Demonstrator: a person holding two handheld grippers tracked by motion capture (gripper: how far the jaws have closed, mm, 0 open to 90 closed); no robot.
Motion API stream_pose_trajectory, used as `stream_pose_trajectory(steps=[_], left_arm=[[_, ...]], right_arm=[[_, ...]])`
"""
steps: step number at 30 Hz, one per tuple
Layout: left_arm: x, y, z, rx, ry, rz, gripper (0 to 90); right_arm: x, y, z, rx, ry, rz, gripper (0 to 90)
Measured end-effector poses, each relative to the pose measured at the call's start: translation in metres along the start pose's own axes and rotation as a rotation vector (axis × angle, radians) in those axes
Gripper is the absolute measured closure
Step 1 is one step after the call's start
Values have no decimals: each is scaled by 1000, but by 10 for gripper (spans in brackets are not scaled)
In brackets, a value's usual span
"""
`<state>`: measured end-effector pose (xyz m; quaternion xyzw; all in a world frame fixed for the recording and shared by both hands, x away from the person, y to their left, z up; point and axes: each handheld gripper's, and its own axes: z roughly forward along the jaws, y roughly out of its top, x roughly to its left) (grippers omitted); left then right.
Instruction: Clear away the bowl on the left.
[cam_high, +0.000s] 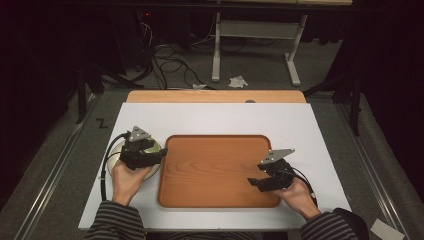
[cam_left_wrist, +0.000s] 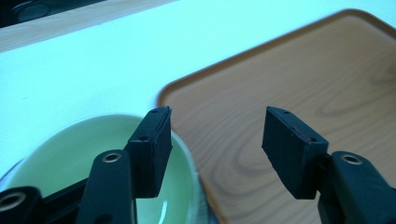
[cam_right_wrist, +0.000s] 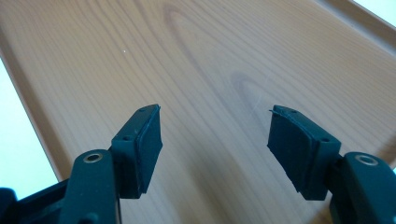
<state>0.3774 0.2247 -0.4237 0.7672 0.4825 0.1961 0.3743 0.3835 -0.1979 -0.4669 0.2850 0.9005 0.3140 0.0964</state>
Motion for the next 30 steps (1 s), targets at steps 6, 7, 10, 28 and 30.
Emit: stream_pose_trajectory(steps=[6,7,10,28,30], left_arm=[[18,-5,-4,15,62,-53,413],[20,-6,-5,17,72,-56,412],[28,-7,-7,20,95,-72,404],[66,-21,-14,38,167,-214,391],[70,-24,-14,35,171,-237,391]], right_arm=[[1,0,-1,2,-4,-3,366],[1,0,-1,2,-1,2,367],[0,0,0,2,-5,11,368],[2,0,-2,-4,-5,1,367],[2,0,-2,-5,-5,3,367]])
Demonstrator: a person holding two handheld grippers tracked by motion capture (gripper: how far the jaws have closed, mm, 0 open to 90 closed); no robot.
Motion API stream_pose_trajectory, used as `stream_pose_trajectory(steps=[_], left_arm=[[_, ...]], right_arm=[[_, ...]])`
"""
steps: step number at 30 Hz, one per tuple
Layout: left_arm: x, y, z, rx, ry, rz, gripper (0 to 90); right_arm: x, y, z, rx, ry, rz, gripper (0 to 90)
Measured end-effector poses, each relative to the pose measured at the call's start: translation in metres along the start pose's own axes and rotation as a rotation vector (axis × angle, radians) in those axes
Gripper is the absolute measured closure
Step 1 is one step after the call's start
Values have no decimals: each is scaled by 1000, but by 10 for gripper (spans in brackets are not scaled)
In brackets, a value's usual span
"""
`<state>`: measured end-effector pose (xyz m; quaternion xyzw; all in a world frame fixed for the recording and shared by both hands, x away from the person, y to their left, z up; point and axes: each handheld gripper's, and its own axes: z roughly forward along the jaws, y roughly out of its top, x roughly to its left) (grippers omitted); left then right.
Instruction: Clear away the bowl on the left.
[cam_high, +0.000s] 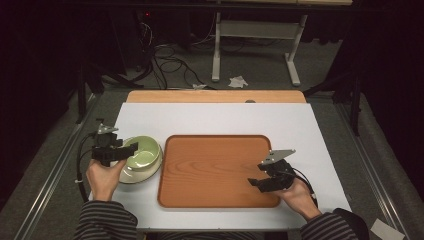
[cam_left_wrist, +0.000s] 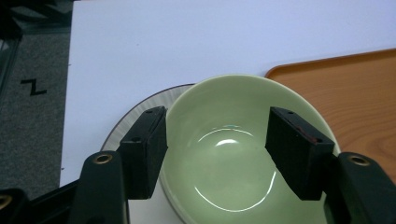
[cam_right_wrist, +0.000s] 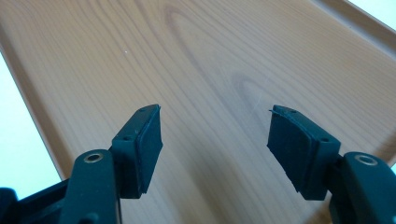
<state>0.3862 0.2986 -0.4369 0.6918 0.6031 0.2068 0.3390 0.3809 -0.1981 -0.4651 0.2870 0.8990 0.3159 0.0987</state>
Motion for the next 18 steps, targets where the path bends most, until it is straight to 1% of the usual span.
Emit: stream_pose_trajectory(steps=[3,4,8,9,10,12,13,14,18], left_arm=[[6,-1,3,16,-1,-27,392],[7,-1,4,22,2,-30,392],[12,-2,7,29,6,-58,402],[14,-3,8,30,5,-68,404],[15,-3,9,36,4,-80,405],[17,-5,13,61,5,-95,405],[18,-5,15,73,10,-96,405],[19,-5,17,86,9,-98,406],[21,-8,21,103,1,-112,423]], right_arm=[[-1,0,1,9,3,-2,366],[-1,0,2,9,3,-7,366],[1,0,1,14,4,-5,366],[0,0,1,7,4,-10,366],[0,0,1,8,3,-14,366],[0,0,0,5,6,-2,366],[0,0,1,8,5,1,366],[-1,0,1,12,5,-8,366],[2,0,2,16,5,-8,366]])
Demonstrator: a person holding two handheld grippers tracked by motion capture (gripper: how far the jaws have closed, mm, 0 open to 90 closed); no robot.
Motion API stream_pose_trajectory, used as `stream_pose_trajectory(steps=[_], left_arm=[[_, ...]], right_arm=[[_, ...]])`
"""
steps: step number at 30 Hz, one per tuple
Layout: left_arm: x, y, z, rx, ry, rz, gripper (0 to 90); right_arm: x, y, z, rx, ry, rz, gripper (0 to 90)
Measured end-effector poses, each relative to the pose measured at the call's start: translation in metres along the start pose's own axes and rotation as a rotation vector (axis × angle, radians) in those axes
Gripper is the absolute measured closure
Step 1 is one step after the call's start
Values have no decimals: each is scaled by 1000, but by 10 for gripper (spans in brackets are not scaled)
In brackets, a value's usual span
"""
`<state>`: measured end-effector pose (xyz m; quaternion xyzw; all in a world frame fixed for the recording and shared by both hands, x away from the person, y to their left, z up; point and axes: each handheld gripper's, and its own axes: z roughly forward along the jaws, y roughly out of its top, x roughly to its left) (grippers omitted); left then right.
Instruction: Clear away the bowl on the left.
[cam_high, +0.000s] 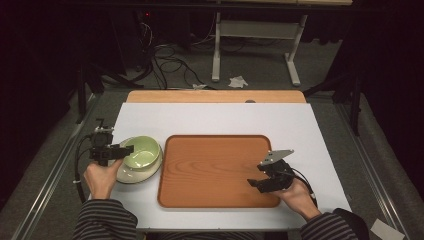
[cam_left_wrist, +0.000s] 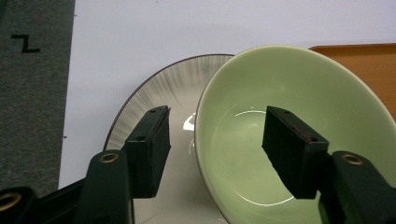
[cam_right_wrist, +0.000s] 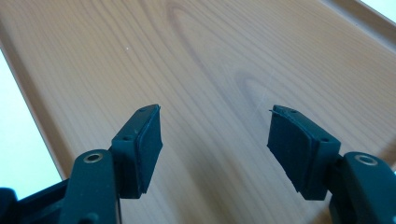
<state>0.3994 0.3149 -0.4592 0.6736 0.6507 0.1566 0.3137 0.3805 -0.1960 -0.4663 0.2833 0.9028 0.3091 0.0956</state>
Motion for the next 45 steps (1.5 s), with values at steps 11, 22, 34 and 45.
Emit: stream_pose_trajectory(steps=[11,22,34,45], left_arm=[[1,-3,9,45,-9,-36,467],[8,-5,13,74,-27,-68,544],[12,-5,17,111,-30,-94,688],[12,-5,18,108,-39,-117,822]], right_arm=[[0,0,-1,-8,2,3,364],[1,0,0,8,3,-12,362],[3,0,3,27,5,-11,361],[2,-1,5,30,8,-18,361]])
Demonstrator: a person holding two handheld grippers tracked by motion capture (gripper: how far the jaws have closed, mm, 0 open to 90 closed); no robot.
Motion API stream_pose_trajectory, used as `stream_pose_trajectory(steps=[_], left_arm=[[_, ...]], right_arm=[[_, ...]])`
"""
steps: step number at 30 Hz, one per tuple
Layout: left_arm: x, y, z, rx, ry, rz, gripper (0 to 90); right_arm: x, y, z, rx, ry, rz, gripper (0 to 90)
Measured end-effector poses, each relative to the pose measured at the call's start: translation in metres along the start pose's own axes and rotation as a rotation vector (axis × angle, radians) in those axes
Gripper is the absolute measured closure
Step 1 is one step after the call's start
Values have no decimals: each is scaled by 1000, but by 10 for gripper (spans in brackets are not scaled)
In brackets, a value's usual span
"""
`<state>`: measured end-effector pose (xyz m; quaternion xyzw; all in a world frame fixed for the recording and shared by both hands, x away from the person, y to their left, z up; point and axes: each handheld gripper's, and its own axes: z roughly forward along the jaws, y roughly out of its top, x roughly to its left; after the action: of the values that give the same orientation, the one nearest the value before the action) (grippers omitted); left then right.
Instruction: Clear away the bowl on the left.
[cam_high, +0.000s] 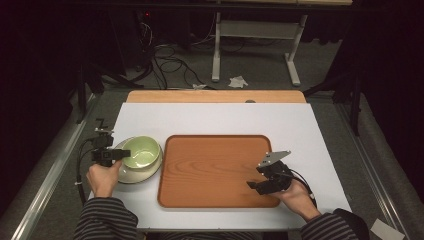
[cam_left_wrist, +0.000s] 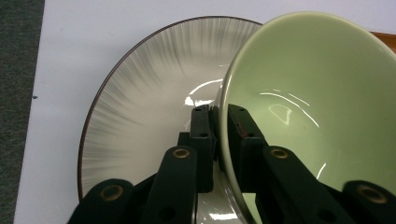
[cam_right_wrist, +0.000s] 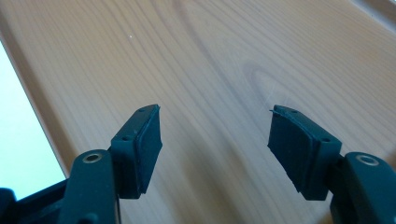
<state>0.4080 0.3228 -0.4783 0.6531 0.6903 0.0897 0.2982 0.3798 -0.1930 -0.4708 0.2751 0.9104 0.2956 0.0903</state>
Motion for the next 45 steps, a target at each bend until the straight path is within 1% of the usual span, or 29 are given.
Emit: stream_pose_trajectory(steps=[1,2,3,5,8,9,12,17,21,22,23,25,26,29,30,32,33,35,37,41,42,45], left_arm=[[0,0,0,1,5,4,832],[0,0,-1,3,-1,2,837],[0,-1,-1,4,-1,-1,837],[0,-1,-2,-1,1,-3,839],[0,1,-3,-10,-3,-7,837],[0,1,-3,-12,-1,-7,837],[-1,2,-5,-19,4,3,835],[-4,1,-9,-31,6,15,833],[-5,3,-11,-61,-6,2,836],[-5,3,-11,-60,-9,5,837],[-5,4,-12,-62,-14,7,837],[-7,4,-12,-68,-15,10,837],[-8,4,-13,-68,-21,12,837],[-10,3,-15,-69,-33,15,839],[-11,3,-15,-72,-35,14,840],[-14,4,-16,-73,-40,21,840],[-15,5,-17,-74,-48,27,840],[-18,6,-16,-75,-60,28,841],[-22,7,-17,-73,-64,42,842],[-28,8,-17,-66,-75,70,842],[-30,9,-16,-69,-80,67,842],[-32,11,-17,-68,-95,80,842]], right_arm=[[0,0,0,0,0,0,361],[1,0,0,5,-2,-7,361],[2,0,0,3,0,-1,362],[2,0,-1,7,-1,-11,361],[2,0,-1,0,-2,5,361],[1,0,-1,-2,-1,1,362],[0,0,0,2,-1,9,361],[1,0,-2,-7,-6,-8,363],[1,0,-3,-17,-5,-1,364],[0,0,-3,-16,-6,8,363],[-1,0,-4,-15,-7,-2,365],[-2,0,-3,-15,-12,13,366],[-2,1,-3,-13,-14,12,369],[1,1,-5,-35,-25,2,386],[1,1,-6,-31,-25,-2,388],[1,0,-6,-45,-17,3,391],[-1,0,-6,-44,-16,-7,391],[-1,1,-5,-42,-17,9,390],[-1,1,-4,-42,-16,-2,390],[1,1,-6,-37,-26,-7,392],[1,1,-6,-42,-26,3,392],[-1,1,-5,-41,-23,-7,392]])
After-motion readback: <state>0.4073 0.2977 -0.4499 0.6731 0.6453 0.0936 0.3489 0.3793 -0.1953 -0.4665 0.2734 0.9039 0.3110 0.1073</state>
